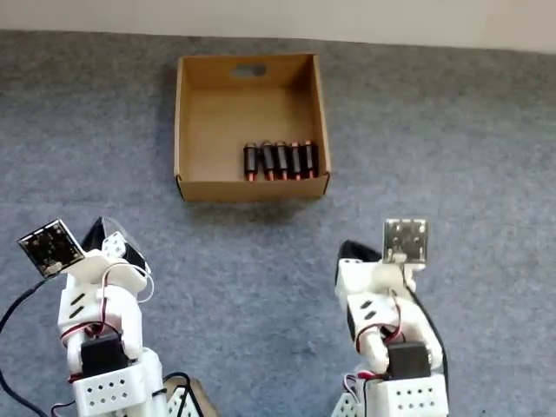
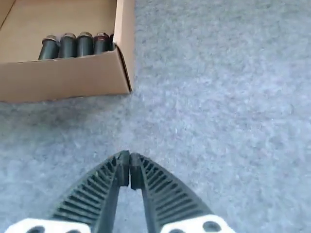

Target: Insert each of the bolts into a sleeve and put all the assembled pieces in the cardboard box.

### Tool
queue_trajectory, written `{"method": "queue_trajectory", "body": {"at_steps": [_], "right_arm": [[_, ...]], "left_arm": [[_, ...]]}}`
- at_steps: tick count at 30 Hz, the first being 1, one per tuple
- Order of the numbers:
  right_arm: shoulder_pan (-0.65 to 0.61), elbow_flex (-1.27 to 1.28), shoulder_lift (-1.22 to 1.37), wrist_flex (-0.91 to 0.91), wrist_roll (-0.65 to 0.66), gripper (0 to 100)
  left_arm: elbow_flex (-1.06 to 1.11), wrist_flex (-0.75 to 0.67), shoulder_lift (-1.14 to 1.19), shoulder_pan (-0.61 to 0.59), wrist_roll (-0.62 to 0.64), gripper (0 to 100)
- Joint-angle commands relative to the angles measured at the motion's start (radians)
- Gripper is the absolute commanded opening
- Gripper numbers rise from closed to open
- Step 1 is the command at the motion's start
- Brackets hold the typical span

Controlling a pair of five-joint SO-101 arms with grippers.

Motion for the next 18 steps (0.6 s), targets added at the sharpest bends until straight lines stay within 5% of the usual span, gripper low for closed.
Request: {"method": "queue_trajectory", "body": {"at_steps": [1, 12, 15, 18], "right_arm": [[0.012, 0.093, -0.056, -0.022, 0.011, 0.5], [0.013, 0.171, -0.024, 0.015, 0.009, 0.5], [0.013, 0.171, -0.024, 0.105, 0.009, 0.5], [0.008, 0.17, -0.024, 0.243, 0.005, 0.5]], "left_arm": [[0.016, -0.018, -0.01, 0.018, 0.002, 1], [0.008, -0.074, -0.015, 0.038, 0.0, 1], [0.016, -0.107, -0.01, 0.099, -0.109, 1], [0.016, 0.002, -0.012, 0.128, -0.293, 1]]}}
